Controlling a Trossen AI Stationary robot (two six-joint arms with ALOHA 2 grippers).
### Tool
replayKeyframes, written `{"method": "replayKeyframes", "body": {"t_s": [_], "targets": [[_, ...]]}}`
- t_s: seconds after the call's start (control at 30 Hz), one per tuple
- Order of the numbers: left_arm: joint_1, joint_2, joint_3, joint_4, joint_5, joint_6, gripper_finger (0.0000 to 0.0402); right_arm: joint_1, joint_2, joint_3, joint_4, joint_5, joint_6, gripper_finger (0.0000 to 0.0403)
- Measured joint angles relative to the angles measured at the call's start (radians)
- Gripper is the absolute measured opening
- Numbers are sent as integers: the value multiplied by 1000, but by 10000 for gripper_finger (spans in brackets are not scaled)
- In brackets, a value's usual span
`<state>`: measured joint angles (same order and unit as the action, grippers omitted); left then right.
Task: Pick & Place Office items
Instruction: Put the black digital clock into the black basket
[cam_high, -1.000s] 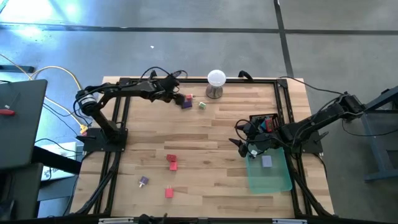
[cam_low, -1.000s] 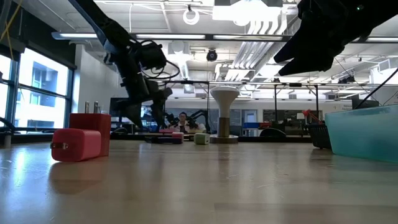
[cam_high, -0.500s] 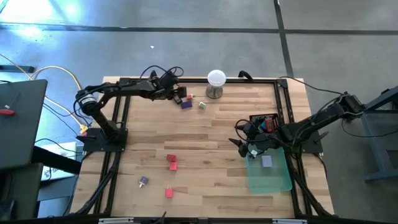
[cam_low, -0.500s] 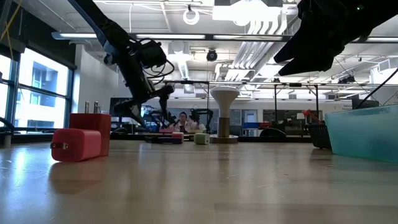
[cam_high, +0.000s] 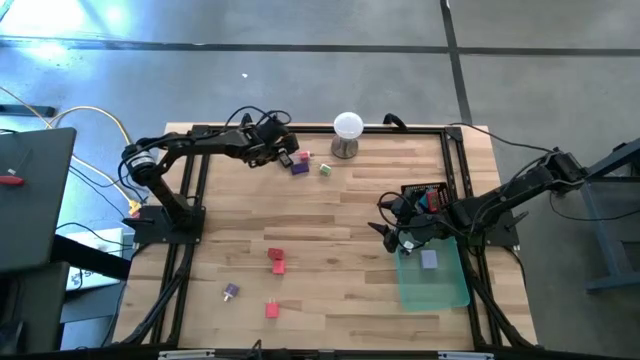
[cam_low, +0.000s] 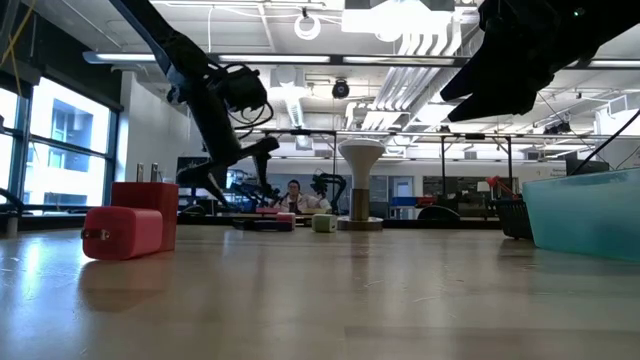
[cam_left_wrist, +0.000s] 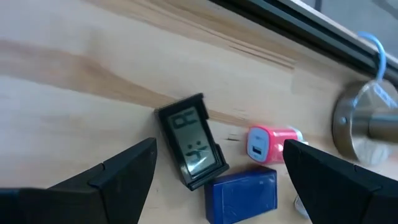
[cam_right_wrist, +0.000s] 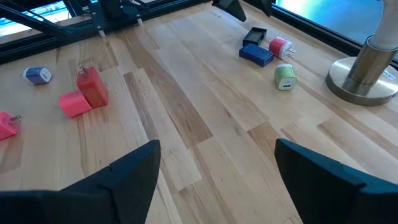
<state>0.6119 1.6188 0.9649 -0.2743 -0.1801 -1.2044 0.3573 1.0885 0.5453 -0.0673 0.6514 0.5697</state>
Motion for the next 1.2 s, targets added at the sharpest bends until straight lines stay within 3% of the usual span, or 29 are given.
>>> {"method": "replayKeyframes", "body": {"t_s": [0.4, 0.6, 1.0, 1.2], "targets": [[1, 0, 0, -17, -30, -21, 340, 0, 0, 0, 0, 0, 0, 303], [0, 2, -1, -59, -32, -111, 340, 0, 0, 0, 0, 0, 0, 303], [5, 156, 3, 15, 27, -238, 340, 0, 0, 0, 4, -2, 0, 303], [17, 155, 2, 26, 43, -240, 340, 0, 0, 0, 3, -1, 0, 303]]}}
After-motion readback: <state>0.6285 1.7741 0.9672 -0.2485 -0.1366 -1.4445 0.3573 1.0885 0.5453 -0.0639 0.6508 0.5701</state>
